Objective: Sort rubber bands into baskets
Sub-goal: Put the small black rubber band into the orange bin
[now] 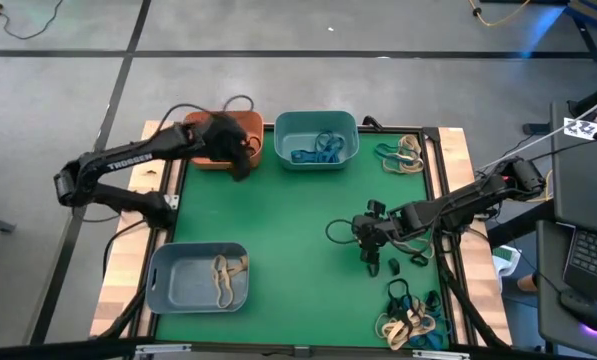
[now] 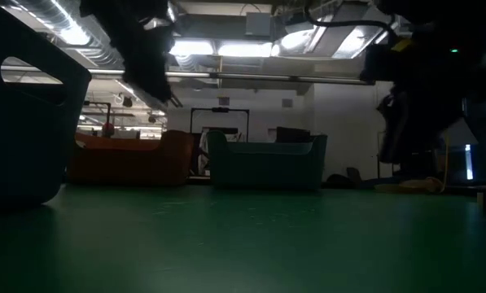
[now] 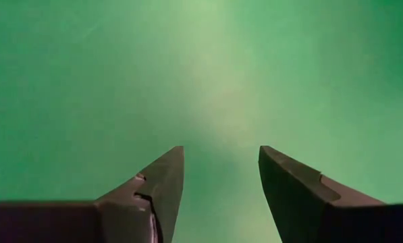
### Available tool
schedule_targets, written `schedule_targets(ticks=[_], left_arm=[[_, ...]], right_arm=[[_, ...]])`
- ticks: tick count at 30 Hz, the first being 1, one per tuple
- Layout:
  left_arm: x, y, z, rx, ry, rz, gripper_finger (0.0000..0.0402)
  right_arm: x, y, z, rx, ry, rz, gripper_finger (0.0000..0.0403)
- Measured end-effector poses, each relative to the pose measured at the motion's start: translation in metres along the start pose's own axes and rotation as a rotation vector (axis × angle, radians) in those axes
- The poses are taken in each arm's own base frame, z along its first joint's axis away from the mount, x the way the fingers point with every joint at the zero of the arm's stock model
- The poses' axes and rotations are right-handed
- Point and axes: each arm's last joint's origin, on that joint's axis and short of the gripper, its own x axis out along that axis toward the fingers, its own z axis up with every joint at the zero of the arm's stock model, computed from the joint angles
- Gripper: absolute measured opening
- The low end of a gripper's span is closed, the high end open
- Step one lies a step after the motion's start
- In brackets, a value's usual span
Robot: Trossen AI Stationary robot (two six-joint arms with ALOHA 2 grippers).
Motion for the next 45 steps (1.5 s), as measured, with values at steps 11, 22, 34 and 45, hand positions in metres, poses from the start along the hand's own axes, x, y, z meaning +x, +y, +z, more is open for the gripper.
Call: schedule_targets(ticks=[11, 22, 34, 45], left_arm=[[0.010, -0.062, -0.013, 0.140, -0.197, -0.229, 0.0164], [0.027, -0.087, -0.036, 0.156, -0.293, -0.332, 0.0164], [0.050, -0.108, -0.047, 0.193, -0.240, -0.362, 0.0164], [0.073, -0.129, -0.052, 0.216, -0.265, -0.397, 0.0164]], right_arm=[[-0.009, 0.032, -0.020, -0.023, 0.097, 0.172, 0.0191], [-0.013, 0.039, -0.039, 0.043, 0.199, 0.093, 0.0191], [0.015, 0.045, -0.045, 0.016, 0.273, 0.034, 0.0172], [0.017, 0.046, -0.040, -0.039, 0.187, -0.020, 0.0012]])
